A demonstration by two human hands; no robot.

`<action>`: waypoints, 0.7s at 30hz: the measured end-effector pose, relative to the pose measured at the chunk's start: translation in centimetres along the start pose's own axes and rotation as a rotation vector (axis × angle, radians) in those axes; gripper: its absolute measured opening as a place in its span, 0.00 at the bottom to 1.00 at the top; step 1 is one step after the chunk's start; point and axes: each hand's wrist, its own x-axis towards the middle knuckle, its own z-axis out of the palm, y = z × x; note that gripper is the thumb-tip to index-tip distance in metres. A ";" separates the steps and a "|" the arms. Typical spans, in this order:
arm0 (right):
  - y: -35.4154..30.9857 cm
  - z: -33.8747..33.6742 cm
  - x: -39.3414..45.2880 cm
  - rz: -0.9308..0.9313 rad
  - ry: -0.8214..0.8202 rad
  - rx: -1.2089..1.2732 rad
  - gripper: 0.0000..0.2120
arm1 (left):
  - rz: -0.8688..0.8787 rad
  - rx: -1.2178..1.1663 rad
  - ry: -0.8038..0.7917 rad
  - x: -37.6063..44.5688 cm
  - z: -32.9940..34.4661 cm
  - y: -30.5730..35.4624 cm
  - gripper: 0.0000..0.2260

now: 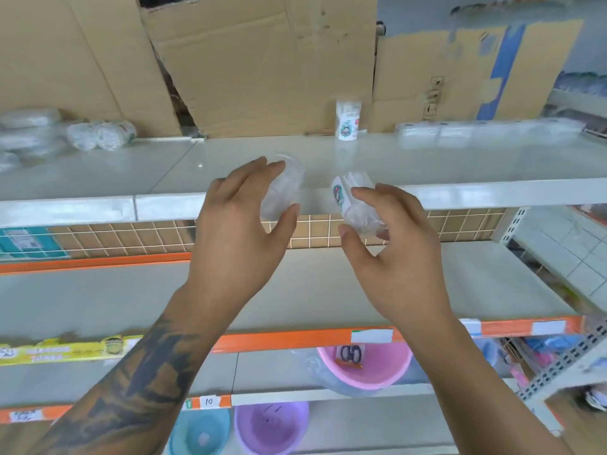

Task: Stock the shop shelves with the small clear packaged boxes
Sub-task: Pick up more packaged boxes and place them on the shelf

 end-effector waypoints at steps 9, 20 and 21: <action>4.0 -1.2 9.5 -0.041 0.002 -0.079 0.21 | -0.028 0.157 -0.195 10.3 6.6 -2.4 0.22; 5.7 2.2 19.5 0.052 -0.148 -0.036 0.21 | 0.018 0.178 -0.267 14.5 8.0 -3.7 0.21; 5.6 2.3 20.3 0.066 -0.173 -0.031 0.21 | 0.032 0.136 -0.253 15.2 7.8 -3.8 0.21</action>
